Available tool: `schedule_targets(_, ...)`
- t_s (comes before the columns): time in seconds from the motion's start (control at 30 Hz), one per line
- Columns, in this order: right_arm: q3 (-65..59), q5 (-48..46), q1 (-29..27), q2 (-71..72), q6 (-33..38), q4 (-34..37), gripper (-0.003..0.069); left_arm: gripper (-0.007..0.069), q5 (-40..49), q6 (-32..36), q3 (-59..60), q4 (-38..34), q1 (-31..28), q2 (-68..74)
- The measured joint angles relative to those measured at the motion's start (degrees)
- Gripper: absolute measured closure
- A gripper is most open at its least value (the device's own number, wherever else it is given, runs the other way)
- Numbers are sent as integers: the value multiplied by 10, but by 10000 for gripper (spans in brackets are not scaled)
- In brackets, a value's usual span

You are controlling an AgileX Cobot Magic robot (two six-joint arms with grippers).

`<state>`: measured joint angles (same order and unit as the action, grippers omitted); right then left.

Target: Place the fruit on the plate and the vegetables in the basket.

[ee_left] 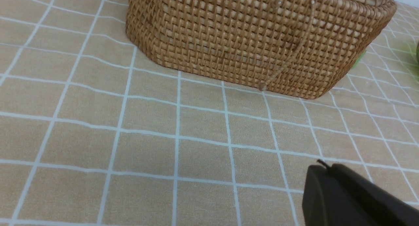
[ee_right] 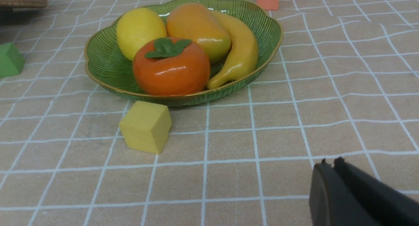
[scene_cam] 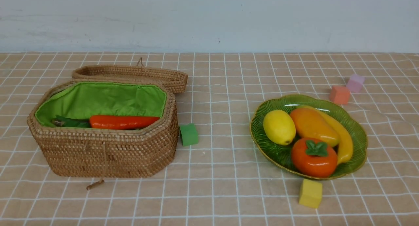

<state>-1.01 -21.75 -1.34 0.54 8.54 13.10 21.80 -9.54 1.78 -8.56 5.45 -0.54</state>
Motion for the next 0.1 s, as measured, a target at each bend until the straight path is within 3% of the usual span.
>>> schedule_targets(0.1, 0, 0, 0, 0, 0, 0, 615, 637, 0, 0, 0, 0, 0, 0)
